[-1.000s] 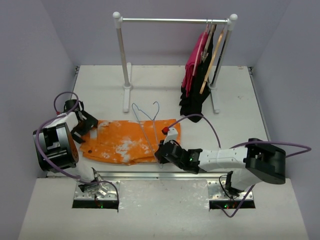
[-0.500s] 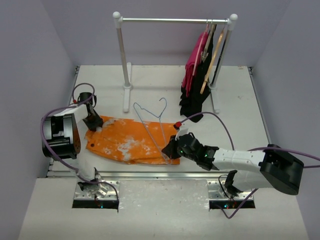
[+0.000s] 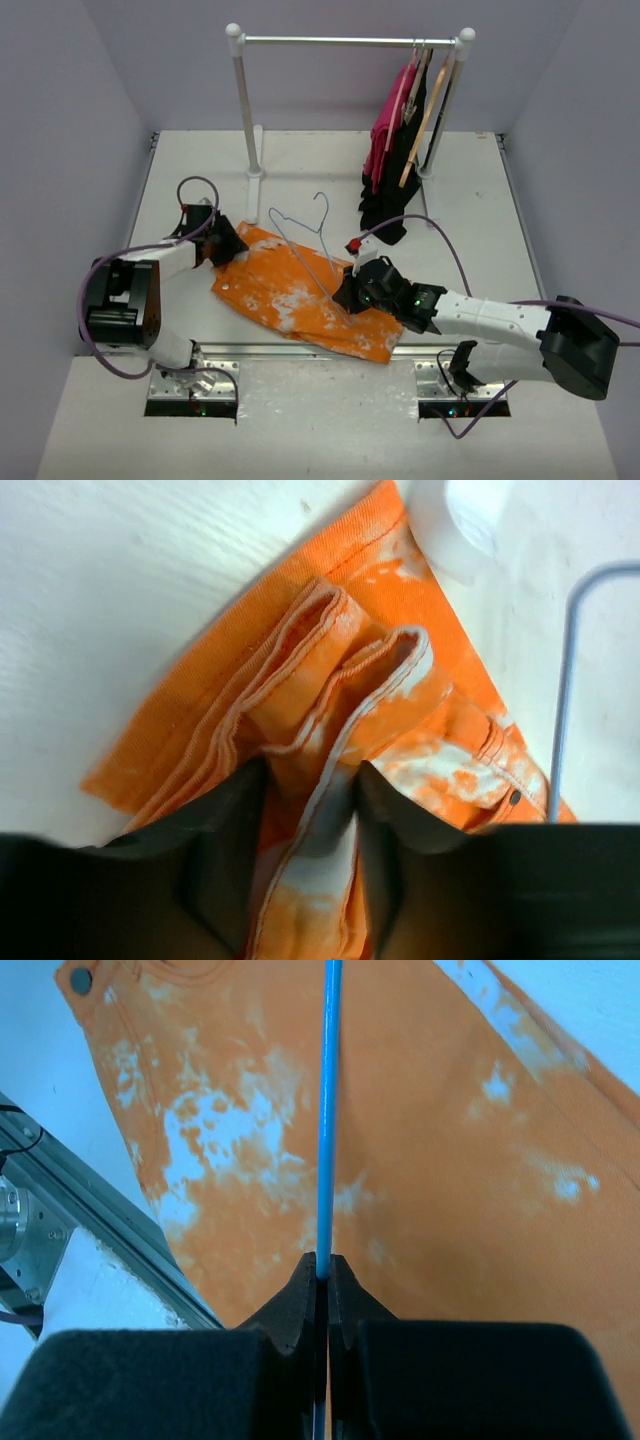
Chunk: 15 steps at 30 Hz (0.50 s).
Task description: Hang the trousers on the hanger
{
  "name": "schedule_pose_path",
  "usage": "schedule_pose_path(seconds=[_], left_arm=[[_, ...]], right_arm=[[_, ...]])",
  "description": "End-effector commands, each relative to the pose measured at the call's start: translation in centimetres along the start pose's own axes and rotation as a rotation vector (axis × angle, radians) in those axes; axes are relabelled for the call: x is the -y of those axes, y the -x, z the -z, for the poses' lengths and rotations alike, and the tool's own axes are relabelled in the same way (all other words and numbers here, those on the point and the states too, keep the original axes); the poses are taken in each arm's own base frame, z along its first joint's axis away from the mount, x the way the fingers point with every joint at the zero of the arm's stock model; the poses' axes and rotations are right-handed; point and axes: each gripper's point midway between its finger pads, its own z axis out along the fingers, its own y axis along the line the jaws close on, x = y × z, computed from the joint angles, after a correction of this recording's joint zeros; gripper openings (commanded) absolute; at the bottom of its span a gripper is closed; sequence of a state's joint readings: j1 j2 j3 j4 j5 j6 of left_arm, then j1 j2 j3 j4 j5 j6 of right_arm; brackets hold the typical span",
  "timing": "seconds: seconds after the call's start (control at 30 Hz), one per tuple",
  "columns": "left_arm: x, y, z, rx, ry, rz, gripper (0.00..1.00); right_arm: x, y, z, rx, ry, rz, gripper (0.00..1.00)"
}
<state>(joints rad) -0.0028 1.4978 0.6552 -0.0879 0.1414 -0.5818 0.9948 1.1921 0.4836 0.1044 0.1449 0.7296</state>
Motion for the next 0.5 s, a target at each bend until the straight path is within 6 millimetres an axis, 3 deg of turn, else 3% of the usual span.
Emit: schedule_pose_path(seconds=[0.0,0.07,0.1,0.2,0.3,0.43,0.47], left_arm=[[-2.2,2.4,2.7,0.067,0.224,-0.028,1.00],[-1.6,4.8,3.9,0.097,0.275,-0.054,1.00],[-0.3,7.0,4.7,0.143,0.268,-0.062,1.00],[0.6,8.9,5.3,0.182,0.258,-0.126,1.00],[1.9,8.0,3.1,0.013,0.086,-0.221,1.00],[-1.1,5.8,-0.3,-0.185,0.040,-0.214,1.00],[-0.6,4.9,-0.9,-0.219,-0.020,-0.215,1.00]], right_arm=[[-0.7,1.8,0.9,0.017,0.012,0.046,0.00],[-0.8,1.9,1.0,0.015,0.015,0.050,0.00],[-0.9,2.1,1.0,0.016,0.016,0.051,0.00],[-1.1,2.0,1.0,0.000,0.031,0.070,0.00],[-1.6,1.8,1.2,-0.022,0.072,0.104,0.00],[-1.7,1.8,1.8,-0.035,0.099,0.139,0.00],[-1.7,1.8,2.0,-0.034,0.103,0.147,0.00]])
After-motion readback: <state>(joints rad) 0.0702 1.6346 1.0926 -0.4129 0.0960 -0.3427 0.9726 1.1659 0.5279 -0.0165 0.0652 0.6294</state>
